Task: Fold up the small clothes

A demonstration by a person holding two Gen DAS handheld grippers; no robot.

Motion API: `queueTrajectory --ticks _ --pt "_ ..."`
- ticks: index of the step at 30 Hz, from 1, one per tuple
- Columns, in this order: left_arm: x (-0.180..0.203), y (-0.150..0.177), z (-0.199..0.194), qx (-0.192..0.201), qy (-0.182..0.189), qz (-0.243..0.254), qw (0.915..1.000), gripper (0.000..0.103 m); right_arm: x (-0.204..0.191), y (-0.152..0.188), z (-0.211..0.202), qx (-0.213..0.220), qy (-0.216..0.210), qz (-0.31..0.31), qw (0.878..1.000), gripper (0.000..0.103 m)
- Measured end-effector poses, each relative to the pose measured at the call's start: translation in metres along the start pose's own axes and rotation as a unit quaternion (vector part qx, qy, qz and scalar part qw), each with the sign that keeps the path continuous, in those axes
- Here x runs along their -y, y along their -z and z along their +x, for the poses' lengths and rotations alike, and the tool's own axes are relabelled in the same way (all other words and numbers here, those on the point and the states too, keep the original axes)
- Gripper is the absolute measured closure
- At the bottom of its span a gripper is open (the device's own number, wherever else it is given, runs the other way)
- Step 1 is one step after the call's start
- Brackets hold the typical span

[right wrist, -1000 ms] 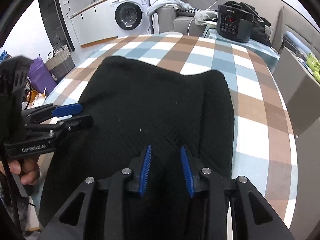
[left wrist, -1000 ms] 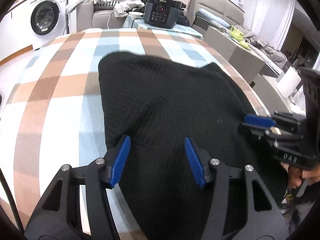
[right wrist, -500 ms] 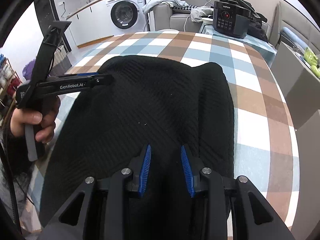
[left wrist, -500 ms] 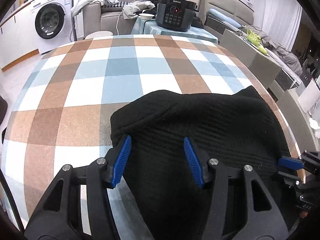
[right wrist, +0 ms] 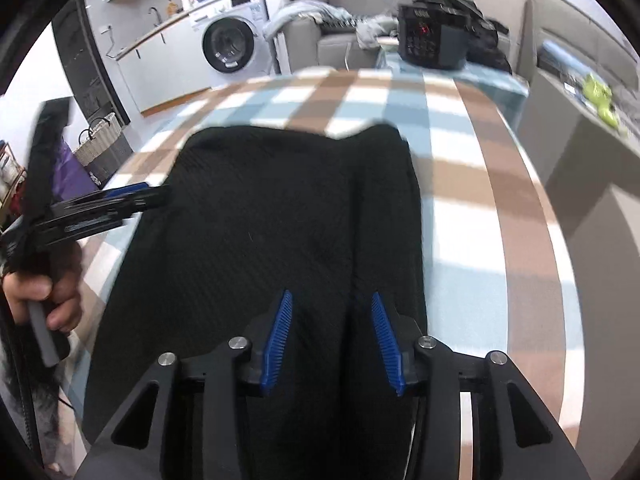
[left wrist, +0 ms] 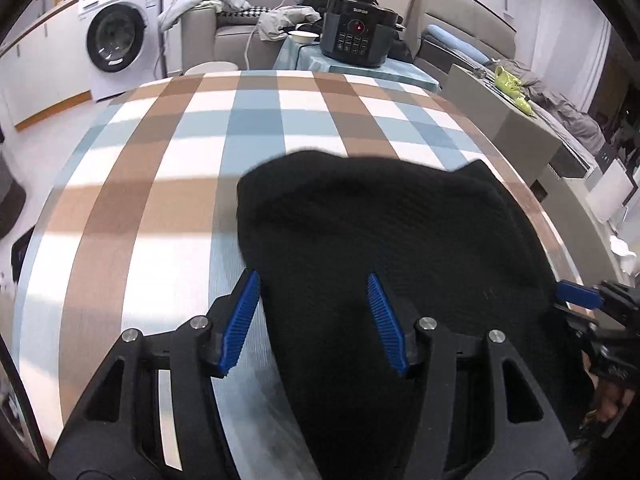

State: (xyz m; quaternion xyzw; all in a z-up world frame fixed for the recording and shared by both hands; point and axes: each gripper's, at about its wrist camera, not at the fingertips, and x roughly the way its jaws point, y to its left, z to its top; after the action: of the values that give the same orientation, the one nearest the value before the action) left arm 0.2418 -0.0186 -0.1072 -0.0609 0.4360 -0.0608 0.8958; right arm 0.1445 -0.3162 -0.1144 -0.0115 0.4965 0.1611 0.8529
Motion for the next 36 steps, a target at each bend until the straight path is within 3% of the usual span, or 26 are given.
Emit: queueTrajectory --ticks 1,6,8,9,13,16,18,20,22,25,30,33,36 --pt "0.002 0.008 -0.007 0.001 0.001 0.001 1.0000 0.050 0.001 0.005 0.001 -0.007 -0.005 -0.002 1.000 0.076" --pt "0.015 0.054 -0.042 0.003 -0.006 0.003 1.0000 0.049 0.008 0.025 -0.006 -0.009 -0.057 0.012 0.998 0.078" --pt "0.019 0.070 -0.052 0.001 -0.006 0.001 1.0000 0.049 0.006 0.029 -0.005 -0.001 -0.051 0.002 0.999 0.093" --pt "0.020 0.076 -0.056 0.000 -0.007 -0.002 1.0000 0.049 0.001 0.029 -0.007 0.009 -0.044 -0.016 0.999 0.094" --pt "0.025 0.098 -0.073 -0.006 -0.017 -0.009 0.9998 0.049 -0.006 0.027 -0.034 0.054 -0.041 -0.028 0.997 0.095" --pt "0.031 0.111 -0.090 0.001 -0.011 -0.020 0.9997 0.049 -0.003 0.030 -0.012 0.007 -0.016 -0.021 1.000 0.094" --pt "0.038 0.118 -0.097 -0.001 -0.002 -0.019 0.9998 0.049 -0.005 0.036 -0.017 0.013 -0.024 -0.009 1.000 0.088" --pt "0.051 0.127 -0.104 -0.002 0.002 -0.005 1.0000 0.049 -0.010 0.047 -0.031 0.020 -0.053 -0.021 0.998 0.072" --pt "0.065 0.136 -0.109 -0.006 0.011 0.007 0.9999 0.049 -0.010 0.062 -0.040 0.022 -0.063 -0.026 0.997 0.069" --pt "0.087 0.152 -0.116 -0.008 0.034 0.035 0.9988 0.048 -0.001 0.086 -0.048 0.011 -0.073 -0.010 0.997 0.069" --pt "0.113 0.182 -0.118 -0.027 0.042 0.064 0.9968 0.044 0.011 0.104 -0.062 0.051 -0.080 0.030 0.995 0.092" --pt "0.119 0.194 -0.122 -0.029 0.047 0.065 0.9963 0.043 0.006 0.101 -0.079 0.088 -0.073 0.014 0.993 0.095" --pt "0.117 0.198 -0.125 -0.030 0.051 0.061 0.9964 0.043 0.008 0.102 -0.059 0.042 -0.026 0.008 0.999 0.094"
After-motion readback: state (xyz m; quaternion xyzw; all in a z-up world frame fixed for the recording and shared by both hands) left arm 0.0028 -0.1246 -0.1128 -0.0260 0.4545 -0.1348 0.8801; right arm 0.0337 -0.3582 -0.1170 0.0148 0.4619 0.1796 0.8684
